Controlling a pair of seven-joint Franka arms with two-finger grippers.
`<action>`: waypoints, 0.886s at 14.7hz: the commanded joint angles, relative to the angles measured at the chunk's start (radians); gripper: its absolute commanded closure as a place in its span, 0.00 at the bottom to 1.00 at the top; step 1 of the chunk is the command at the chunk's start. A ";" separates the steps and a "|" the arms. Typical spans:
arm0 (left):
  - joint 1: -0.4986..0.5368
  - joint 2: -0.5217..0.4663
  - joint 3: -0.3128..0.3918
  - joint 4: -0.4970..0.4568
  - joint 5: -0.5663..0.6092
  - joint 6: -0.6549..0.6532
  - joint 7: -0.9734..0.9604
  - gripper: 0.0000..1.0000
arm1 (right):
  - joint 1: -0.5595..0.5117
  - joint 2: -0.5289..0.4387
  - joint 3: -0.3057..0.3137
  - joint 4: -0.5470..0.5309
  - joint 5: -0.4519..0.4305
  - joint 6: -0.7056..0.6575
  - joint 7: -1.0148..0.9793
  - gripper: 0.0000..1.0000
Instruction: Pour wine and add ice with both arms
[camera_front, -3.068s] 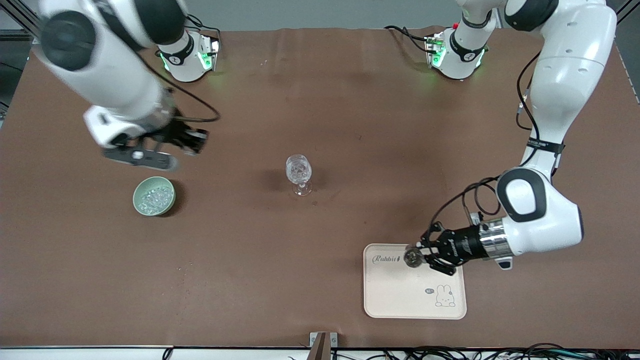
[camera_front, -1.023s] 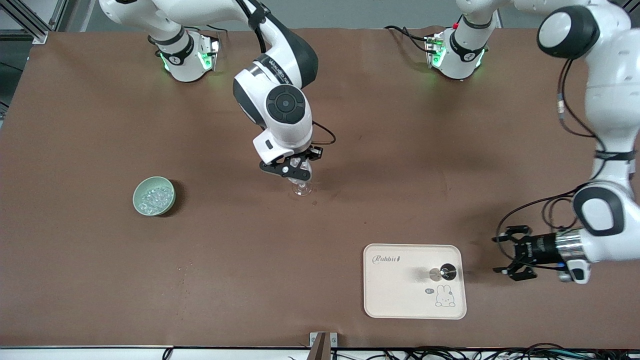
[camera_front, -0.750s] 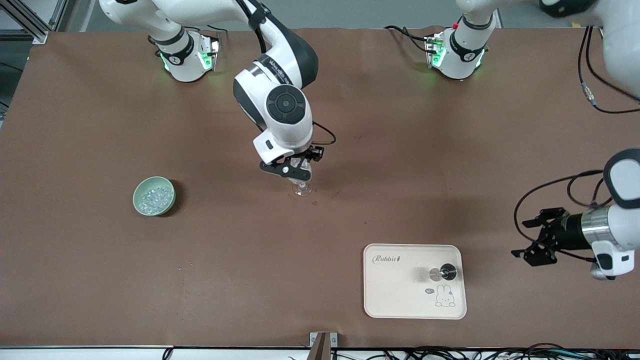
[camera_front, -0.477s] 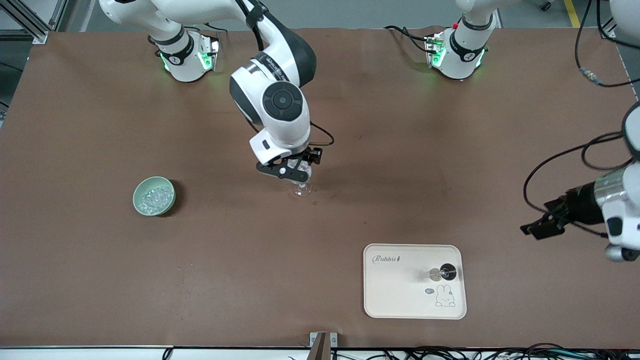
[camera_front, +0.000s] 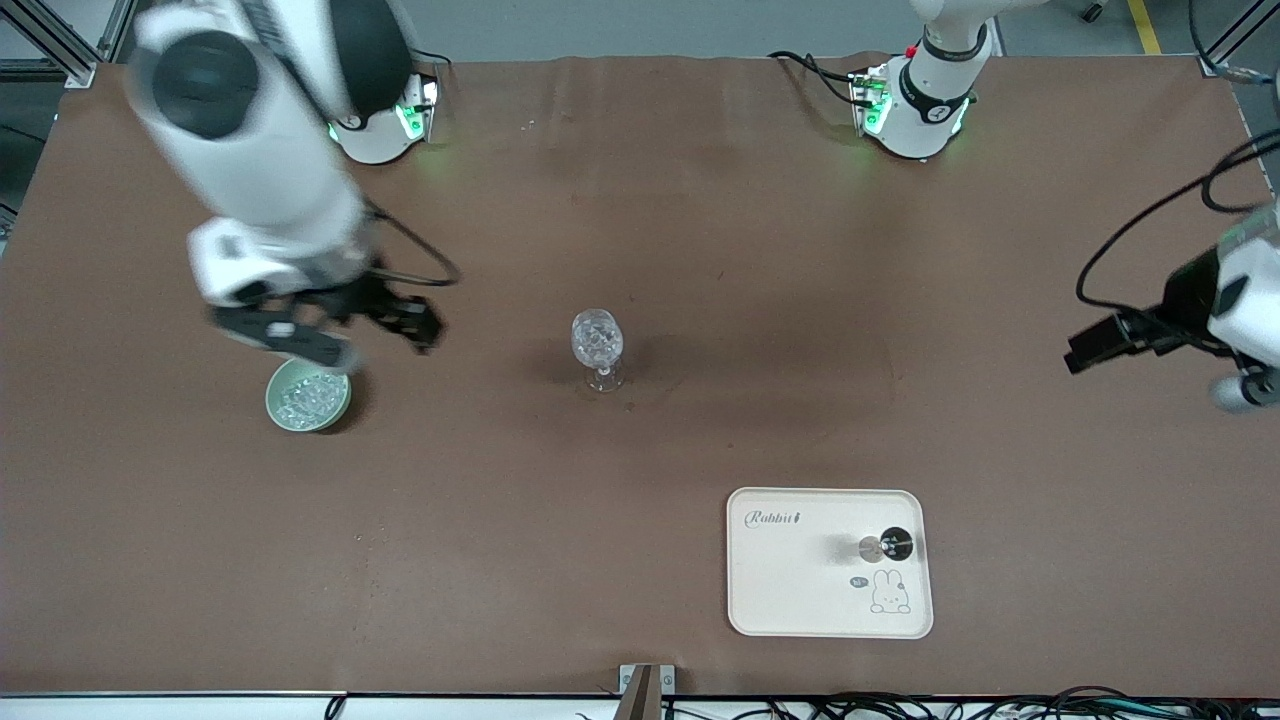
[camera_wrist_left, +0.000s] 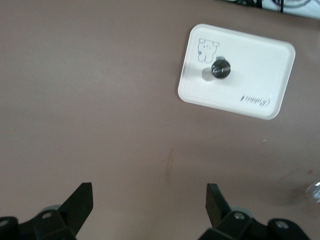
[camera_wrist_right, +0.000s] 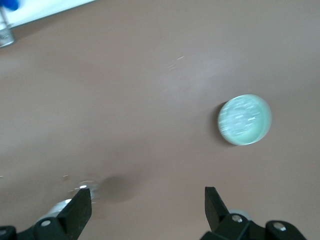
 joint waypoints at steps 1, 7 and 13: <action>-0.073 -0.183 0.112 -0.210 -0.039 0.009 0.114 0.00 | -0.115 -0.085 0.025 -0.063 -0.019 -0.022 -0.115 0.00; -0.167 -0.329 0.234 -0.382 -0.122 0.026 0.119 0.00 | -0.330 -0.219 -0.034 -0.105 0.014 -0.094 -0.537 0.00; -0.175 -0.334 0.230 -0.364 -0.111 0.034 0.181 0.00 | -0.373 -0.219 -0.095 -0.108 0.077 -0.097 -0.725 0.00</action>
